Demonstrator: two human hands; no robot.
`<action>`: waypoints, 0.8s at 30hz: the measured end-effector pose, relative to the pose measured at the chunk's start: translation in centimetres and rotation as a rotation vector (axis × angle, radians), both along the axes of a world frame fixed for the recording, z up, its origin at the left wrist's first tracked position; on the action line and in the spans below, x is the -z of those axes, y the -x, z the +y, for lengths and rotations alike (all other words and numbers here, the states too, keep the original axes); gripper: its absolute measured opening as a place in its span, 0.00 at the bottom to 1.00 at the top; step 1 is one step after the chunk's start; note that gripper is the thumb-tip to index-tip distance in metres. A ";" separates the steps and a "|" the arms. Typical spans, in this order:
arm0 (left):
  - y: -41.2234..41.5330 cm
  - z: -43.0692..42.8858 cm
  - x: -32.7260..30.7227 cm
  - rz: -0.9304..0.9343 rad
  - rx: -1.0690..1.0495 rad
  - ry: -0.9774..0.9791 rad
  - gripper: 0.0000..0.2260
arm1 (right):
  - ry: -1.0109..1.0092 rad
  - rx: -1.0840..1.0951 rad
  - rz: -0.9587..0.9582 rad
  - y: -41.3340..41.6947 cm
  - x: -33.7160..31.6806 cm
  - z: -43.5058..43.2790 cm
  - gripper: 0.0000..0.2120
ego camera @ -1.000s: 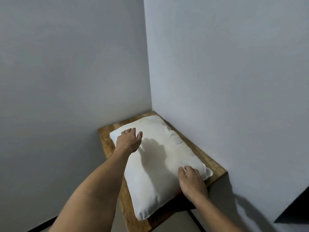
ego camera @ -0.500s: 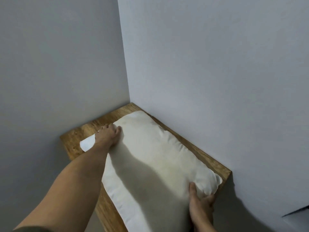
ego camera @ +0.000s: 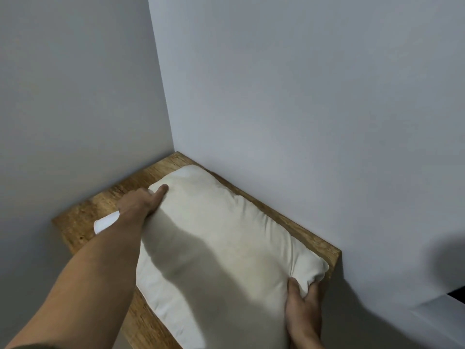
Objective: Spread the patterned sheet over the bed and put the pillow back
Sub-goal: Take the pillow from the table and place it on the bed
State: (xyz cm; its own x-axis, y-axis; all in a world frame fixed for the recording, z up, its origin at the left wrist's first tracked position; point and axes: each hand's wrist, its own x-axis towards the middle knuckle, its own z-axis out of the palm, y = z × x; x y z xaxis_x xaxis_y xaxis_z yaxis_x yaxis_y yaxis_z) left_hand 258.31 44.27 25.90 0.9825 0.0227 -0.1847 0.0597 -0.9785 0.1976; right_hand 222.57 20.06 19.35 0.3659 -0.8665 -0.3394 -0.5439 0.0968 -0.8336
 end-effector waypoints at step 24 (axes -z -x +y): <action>17.5 -12.5 -9.3 -0.079 0.123 0.153 0.40 | 0.267 0.159 -0.037 16.7 -9.4 -13.1 0.20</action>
State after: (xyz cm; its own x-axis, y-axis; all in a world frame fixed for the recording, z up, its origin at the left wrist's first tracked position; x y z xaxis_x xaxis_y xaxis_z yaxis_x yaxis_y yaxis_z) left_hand 240.79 31.80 35.20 0.9877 -0.1210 -0.0990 -0.0802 -0.9358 0.3434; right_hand 205.85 6.93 28.79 0.2263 -0.9707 -0.0805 -0.5079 -0.0471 -0.8601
